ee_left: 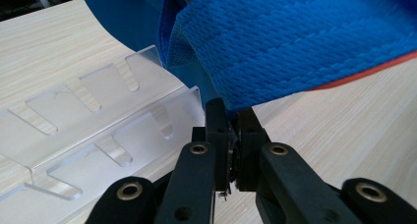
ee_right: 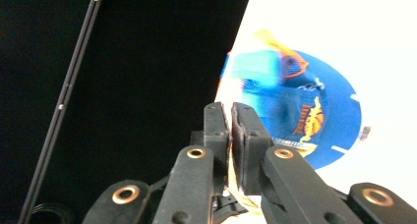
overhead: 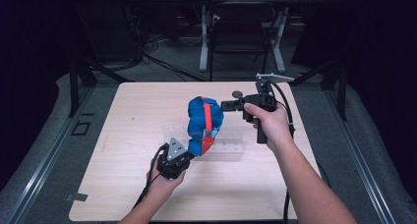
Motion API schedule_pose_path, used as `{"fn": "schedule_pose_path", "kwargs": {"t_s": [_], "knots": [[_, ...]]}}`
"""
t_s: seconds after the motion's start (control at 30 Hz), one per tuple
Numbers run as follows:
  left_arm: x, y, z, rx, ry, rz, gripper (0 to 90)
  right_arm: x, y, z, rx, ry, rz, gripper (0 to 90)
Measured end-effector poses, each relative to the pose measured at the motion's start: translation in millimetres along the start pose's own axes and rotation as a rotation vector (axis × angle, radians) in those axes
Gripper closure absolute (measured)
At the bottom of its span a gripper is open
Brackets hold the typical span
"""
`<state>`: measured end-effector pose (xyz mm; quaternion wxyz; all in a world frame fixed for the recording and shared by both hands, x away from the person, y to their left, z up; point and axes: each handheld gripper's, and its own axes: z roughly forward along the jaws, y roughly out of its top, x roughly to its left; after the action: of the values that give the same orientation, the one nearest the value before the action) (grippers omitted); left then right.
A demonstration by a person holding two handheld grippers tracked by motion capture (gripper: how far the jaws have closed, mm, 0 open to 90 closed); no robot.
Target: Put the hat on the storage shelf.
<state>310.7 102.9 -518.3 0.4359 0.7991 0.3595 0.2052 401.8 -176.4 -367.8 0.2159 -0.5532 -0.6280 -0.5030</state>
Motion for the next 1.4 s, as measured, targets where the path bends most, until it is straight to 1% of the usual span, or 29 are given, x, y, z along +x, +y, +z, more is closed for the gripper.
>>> {"fn": "schedule_pose_path", "kwargs": {"t_s": [0.07, 0.17, 0.2, 0.27, 0.33, 0.37, 0.4, 0.43, 0.57, 0.6, 0.73, 0.83, 0.87, 0.9, 0.93, 1.0, 1.03, 1.1, 1.27, 1.33, 1.4], "knots": [[0.1, -0.1, 0.0, 0.0, -0.002, -0.002, 88.2, -1.0, -0.4, -2.7, -0.011, -0.012, 0.003, 84.0], [-0.3, 0.1, 0.2, -0.001, -0.002, 0.0, 88.2, -3.1, -1.2, -5.8, -0.01, -0.025, -0.005, 82.2], [-0.1, 0.4, -0.1, 0.003, -0.002, 0.0, 88.2, -3.6, -1.8, -6.6, -0.017, -0.031, -0.006, 81.3], [0.3, 0.6, 0.2, -0.001, -0.001, -0.011, 88.1, -3.8, -2.6, -8.2, -0.022, -0.039, -0.012, 79.8], [1.4, 0.7, 0.4, -0.001, -0.002, -0.018, 88.1, -3.8, -4.0, -9.4, -0.031, -0.065, -0.031, 78.6], [2.1, 0.8, 0.7, -0.002, -0.003, -0.019, 88.1, -3.0, -4.8, -9.9, -0.03, -0.088, -0.04, 78.2], [2.6, 0.9, 0.6, -0.001, -0.003, -0.018, 88.0, -2.5, -6.2, -9.8, -0.034, -0.114, -0.062, 77.4], [2.8, 0.9, 0.7, -0.001, -0.004, -0.024, 88.0, -1.9, -6.9, -10.1, -0.03, -0.129, -0.073, 76.8], [4.2, 1.1, 0.6, 0.0, -0.006, -0.034, 87.9, 0.4, -11.3, -10.3, -0.031, -0.176, -0.114, 74.6], [4.1, 1.1, 0.3, 0.0, -0.006, -0.035, 87.9, 1.3, -12.7, -10.6, -0.028, -0.193, -0.128, 73.8], [2.7, 1.9, -2.3, -0.002, -0.014, -0.035, 87.9, 3.3, -16.4, -11.6, -0.03, -0.234, -0.161, 71.9], [2.8, 1.8, -2.9, 0.001, -0.011, -0.032, 87.8, 2.5, -18.2, -12.5, -0.031, -0.252, -0.171, 71.2], [3.0, 1.8, -3.3, 0.003, -0.011, -0.034, 87.5, 1.7, -19.0, -12.5, -0.031, -0.264, -0.17, 71.1], [3.3, 1.7, -3.7, 0.001, -0.009, -0.035, 87.3, 1.1, -19.3, -12.7, -0.031, -0.273, -0.177, 71.0], [3.5, 1.7, -4.0, -0.001, -0.01, -0.036, 87.1, 0.4, -20.0, -13.5, -0.025, -0.292, -0.185, 70.8], [3.9, 1.8, -4.4, -0.004, -0.011, -0.037, 86.9, -1.2, -21.4, -13.5, -0.031, -0.31, -0.194, 70.5], [4.1, 1.9, -4.7, -0.009, -0.013, -0.041, 86.6, -1.5, -22.1, -13.2, -0.036, -0.316, -0.191, 70.3], [4.3, 2.2, -5.1, -0.012, -0.014, -0.045, 86.3, -2.9, -23.6, -13.2, -0.033, -0.337, -0.203, 70.0], [4.6, 3.2, -6.4, -0.021, -0.02, -0.046, 81.6, -5.6, -26.6, -11.8, -0.031, -0.379, -0.221, 68.7], [4.1, 3.1, -6.8, -0.021, -0.012, -0.044, 81.1, -6.2, -27.4, -11.1, -0.035, -0.396, -0.232, 68.1], [4.6, 3.0, -7.1, -0.02, -0.015, -0.044, 79.4, -6.8, -27.9, -11.0, -0.036, -0.41, -0.241, 67.3]]}}
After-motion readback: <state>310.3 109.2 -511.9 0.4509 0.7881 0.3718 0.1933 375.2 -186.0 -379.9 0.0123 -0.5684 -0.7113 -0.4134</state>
